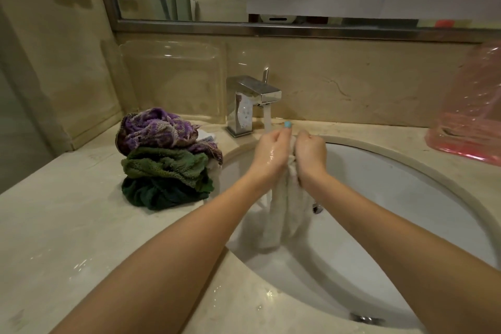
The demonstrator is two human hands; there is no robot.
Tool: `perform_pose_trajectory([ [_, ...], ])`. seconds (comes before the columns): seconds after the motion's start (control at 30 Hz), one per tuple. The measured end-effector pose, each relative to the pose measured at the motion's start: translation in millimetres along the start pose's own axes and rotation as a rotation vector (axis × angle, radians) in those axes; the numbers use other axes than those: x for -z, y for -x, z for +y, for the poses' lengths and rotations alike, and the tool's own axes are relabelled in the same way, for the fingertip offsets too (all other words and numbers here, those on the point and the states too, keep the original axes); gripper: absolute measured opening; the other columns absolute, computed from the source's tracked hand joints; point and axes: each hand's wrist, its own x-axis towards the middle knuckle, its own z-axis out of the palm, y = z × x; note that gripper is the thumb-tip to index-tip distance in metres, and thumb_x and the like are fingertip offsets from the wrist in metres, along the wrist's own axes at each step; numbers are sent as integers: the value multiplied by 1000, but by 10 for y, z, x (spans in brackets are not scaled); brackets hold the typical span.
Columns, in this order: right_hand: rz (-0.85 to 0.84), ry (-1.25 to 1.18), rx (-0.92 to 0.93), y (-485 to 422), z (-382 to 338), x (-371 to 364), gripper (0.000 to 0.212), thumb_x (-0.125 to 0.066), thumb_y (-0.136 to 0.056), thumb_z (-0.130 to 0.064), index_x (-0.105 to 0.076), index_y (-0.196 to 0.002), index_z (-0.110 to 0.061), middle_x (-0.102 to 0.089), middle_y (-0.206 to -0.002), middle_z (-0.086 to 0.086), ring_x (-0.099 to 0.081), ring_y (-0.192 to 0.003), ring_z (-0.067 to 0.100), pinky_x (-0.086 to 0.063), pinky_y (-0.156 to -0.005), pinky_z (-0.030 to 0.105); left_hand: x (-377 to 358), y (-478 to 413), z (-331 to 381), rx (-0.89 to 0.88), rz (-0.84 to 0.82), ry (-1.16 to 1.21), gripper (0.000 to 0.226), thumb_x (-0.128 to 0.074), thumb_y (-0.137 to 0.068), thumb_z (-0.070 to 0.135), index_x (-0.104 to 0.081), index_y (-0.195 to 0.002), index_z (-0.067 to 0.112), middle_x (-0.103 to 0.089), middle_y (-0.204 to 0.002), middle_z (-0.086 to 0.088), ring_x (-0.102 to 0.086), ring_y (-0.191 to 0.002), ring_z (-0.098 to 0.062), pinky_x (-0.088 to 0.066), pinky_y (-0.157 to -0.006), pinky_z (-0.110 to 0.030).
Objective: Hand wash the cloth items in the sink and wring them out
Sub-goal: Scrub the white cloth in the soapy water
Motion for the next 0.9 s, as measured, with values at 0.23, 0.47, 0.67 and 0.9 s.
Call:
perform_pose_trajectory([
  [0.23,-165,16,280,253,-214,-147,48,-43,-94,-6,-32,-49,-19,-33,-39,-10,-28,-44,6,-21,-42,21,238,-188,-237,124,62,0,36,-39,-103,25,-60,-80,7,-60,-76,-8,-54,-75,-19,-42,-67,-31],
  [0.47,-21,125,57,92,-84,45,38,-38,-100,-17,-62,-76,0,-62,-84,20,-47,-79,26,-32,-68,33,72,16,-46,18,-48,23,41,-42,-105,27,-51,-66,16,-53,-62,2,-52,-54,4,-43,-55,-14],
  [0.67,-190,166,178,337,-199,-187,31,-39,-100,-17,-57,-75,-9,-58,-78,8,-48,-68,20,-32,-58,31,310,-70,-190,119,62,49,31,-42,-103,20,-62,-85,6,-60,-74,-8,-54,-69,-16,-42,-58,-23],
  [0.9,-103,187,65,-166,18,147,41,-36,-100,-18,-36,-59,-15,-40,-63,3,-36,-65,22,-25,-57,35,221,57,-82,-64,-134,-44,30,-47,-99,17,-44,-69,15,-42,-61,7,-37,-55,-6,-30,-55,-22],
])
